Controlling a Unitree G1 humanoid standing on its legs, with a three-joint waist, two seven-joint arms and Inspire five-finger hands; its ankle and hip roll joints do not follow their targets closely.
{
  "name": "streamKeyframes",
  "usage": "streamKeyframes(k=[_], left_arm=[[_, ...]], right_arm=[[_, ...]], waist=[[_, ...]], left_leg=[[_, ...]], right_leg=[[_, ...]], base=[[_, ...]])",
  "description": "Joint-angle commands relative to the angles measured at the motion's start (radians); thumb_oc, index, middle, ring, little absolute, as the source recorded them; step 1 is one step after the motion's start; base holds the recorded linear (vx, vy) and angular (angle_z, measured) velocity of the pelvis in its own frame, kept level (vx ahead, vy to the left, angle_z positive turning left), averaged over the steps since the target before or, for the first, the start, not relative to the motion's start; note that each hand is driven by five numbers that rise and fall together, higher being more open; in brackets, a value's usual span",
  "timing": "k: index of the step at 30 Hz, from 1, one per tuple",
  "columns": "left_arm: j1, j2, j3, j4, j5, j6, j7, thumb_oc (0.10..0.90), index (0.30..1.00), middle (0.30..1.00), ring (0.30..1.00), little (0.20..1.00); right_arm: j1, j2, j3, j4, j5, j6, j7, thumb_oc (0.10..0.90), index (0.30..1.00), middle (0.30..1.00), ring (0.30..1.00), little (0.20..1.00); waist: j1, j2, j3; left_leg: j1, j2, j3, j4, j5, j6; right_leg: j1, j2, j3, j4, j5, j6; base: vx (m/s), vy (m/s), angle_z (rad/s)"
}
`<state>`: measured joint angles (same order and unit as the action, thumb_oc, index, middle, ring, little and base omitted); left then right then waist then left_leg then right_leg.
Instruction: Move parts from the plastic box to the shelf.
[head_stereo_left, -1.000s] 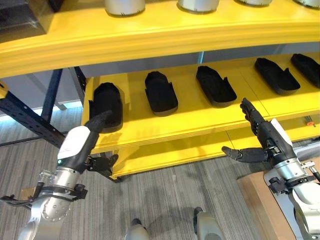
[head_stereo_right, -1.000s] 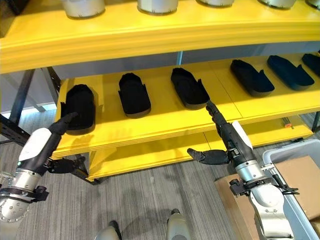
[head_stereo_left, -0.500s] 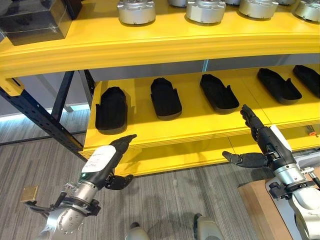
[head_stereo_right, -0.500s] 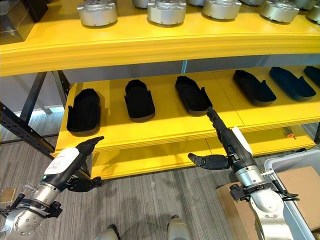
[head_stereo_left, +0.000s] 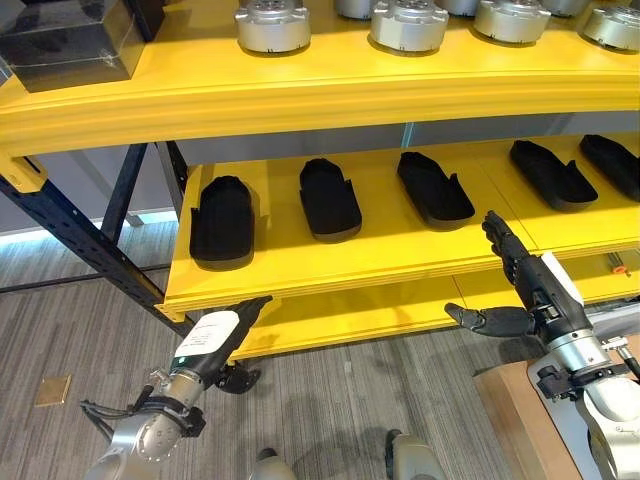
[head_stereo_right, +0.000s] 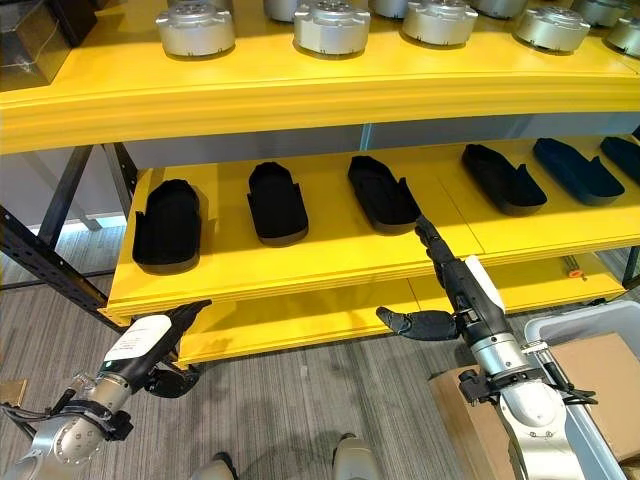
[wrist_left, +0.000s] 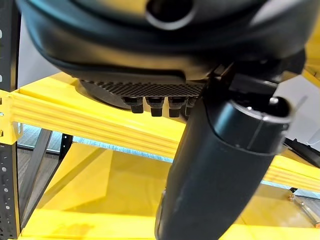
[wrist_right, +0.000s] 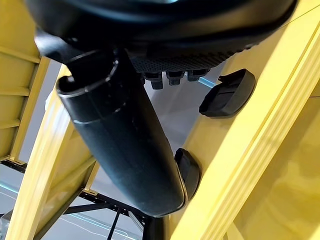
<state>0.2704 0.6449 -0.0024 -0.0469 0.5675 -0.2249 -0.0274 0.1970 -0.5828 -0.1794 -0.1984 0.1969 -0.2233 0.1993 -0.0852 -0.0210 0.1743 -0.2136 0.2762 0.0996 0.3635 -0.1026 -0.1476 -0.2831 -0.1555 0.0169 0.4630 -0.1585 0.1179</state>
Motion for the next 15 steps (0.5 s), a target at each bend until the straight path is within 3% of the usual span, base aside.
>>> streamKeyframes(k=[1, 15], left_arm=[[-0.131, 0.022, 0.021, -0.016, 0.031, -0.021, 0.099, 0.9, 1.0, 1.0, 1.0, 1.0], [-0.169, 0.034, 0.065, 0.001, 0.086, -0.009, 0.162, 0.9, 1.0, 1.0, 1.0, 1.0]], right_arm=[[-0.073, 0.01, -0.067, -0.122, 0.017, -0.082, -0.047, 0.9, 1.0, 1.0, 1.0, 1.0], [-0.072, 0.009, -0.071, -0.11, 0.022, -0.082, -0.046, 0.9, 1.0, 1.0, 1.0, 1.0]], waist=[[-0.018, -0.029, -0.032], [-0.024, -0.024, -0.035]], left_leg=[[-0.073, 0.026, -0.059, 0.018, 0.036, 0.033], [-0.076, 0.027, -0.053, 0.025, 0.032, 0.03]], right_leg=[[0.096, -0.044, -0.027, -0.061, -0.017, 0.015], [0.091, -0.048, -0.017, -0.061, -0.015, 0.015]], base=[[0.0, 0.0, 0.0], [0.0, 0.0, 0.0]])
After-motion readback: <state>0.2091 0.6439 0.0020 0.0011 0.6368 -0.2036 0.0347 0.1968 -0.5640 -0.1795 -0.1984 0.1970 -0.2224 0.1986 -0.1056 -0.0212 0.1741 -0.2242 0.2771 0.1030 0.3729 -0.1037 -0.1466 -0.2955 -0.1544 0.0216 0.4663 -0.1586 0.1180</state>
